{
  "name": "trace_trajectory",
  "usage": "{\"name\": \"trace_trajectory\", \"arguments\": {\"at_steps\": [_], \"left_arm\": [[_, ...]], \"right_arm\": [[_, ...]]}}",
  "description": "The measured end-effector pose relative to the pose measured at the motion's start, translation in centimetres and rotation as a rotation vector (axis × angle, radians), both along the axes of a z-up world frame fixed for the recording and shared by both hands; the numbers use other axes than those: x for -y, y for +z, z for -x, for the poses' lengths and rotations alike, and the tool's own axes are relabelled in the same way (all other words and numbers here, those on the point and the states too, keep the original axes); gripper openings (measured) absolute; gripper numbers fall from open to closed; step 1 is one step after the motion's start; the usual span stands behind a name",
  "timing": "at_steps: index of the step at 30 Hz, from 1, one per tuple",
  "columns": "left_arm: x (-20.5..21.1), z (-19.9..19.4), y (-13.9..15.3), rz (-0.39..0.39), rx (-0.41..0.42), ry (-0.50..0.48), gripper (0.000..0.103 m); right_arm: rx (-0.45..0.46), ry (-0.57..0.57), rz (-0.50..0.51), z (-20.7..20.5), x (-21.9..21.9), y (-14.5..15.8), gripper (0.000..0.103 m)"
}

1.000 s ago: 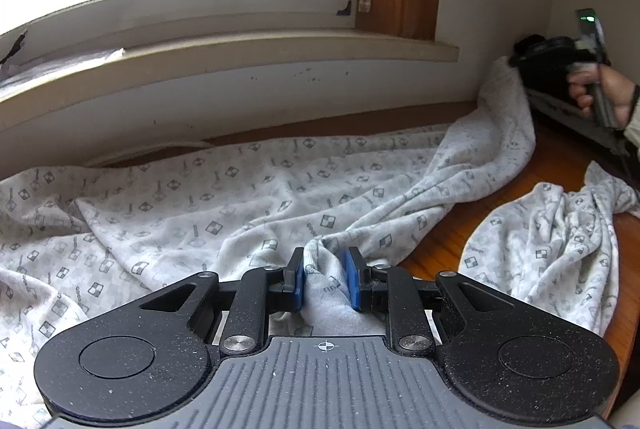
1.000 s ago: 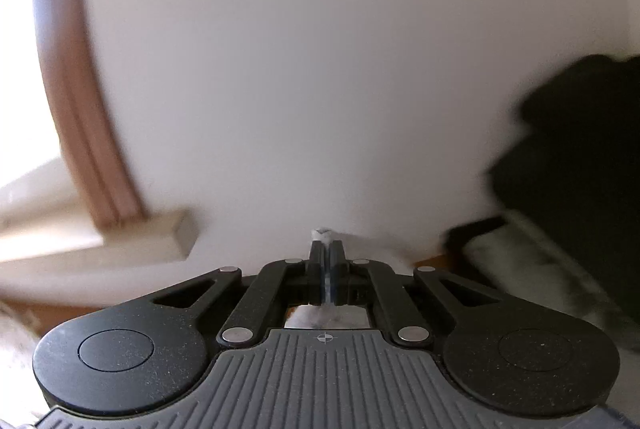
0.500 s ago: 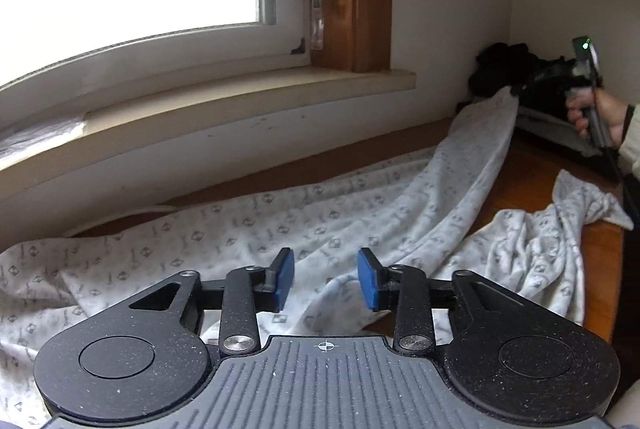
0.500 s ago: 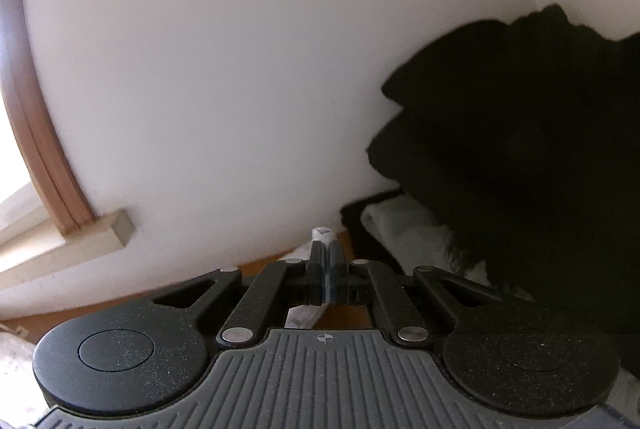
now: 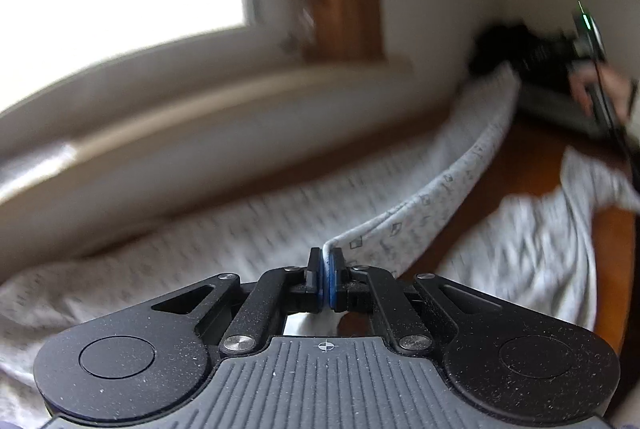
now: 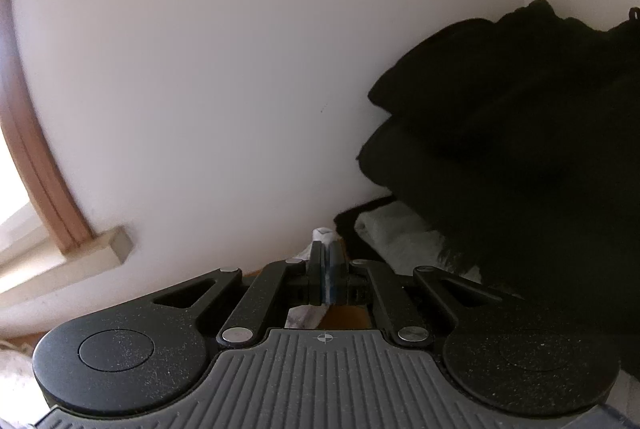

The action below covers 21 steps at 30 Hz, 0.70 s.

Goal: Fold clothes

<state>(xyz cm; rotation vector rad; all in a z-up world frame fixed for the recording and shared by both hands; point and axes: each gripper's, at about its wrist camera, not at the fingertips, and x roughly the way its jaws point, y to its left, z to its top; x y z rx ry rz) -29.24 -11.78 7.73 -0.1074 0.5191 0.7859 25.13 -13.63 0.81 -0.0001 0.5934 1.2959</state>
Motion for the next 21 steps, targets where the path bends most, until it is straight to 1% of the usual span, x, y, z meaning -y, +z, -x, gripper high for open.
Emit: {"name": "trace_trajectory", "arguments": {"at_steps": [4, 6, 7, 11, 14, 15, 17, 18, 20, 21], "left_arm": [[-1.3, 1.2, 3.3, -0.064, 0.067, 0.061, 0.003], [-2.0, 1.4, 5.0, -0.109, 0.073, 0.093, 0.003], [-2.3, 1.5, 5.8, -0.132, 0.075, 0.109, 0.003], [-1.4, 2.4, 7.0, -0.156, 0.101, 0.112, 0.003], [-0.6, 3.2, 7.9, -0.172, 0.12, 0.113, 0.003], [-0.3, 3.4, 8.2, -0.178, 0.127, 0.113, 0.003], [0.2, 3.9, 8.7, -0.189, 0.14, 0.113, 0.003], [0.5, 4.1, 9.0, -0.194, 0.146, 0.113, 0.003], [1.2, 3.4, 7.6, -0.141, 0.129, 0.071, 0.003], [1.3, 2.6, 6.4, -0.102, 0.113, 0.038, 0.003]], "right_arm": [[-0.018, 0.009, -0.013, 0.3, -2.6, 1.9, 0.003], [-0.033, 0.017, -0.045, 1.0, -4.7, 3.5, 0.003], [-0.039, 0.023, -0.07, 1.6, -5.8, 4.5, 0.003], [-0.015, 0.033, -0.201, 4.0, -8.5, 9.2, 0.003], [0.022, 0.028, -0.331, 5.2, -7.5, 12.5, 0.002], [0.036, 0.029, -0.351, 5.2, -6.8, 13.1, 0.002], [0.062, 0.023, -0.341, 5.0, -5.4, 13.3, 0.002], [0.075, 0.009, -0.312, 4.7, -4.5, 12.7, 0.002], [0.09, -0.02, -0.228, 3.8, -3.0, 10.6, 0.002], [0.096, -0.039, -0.172, 3.2, -2.3, 8.9, 0.002]]}}
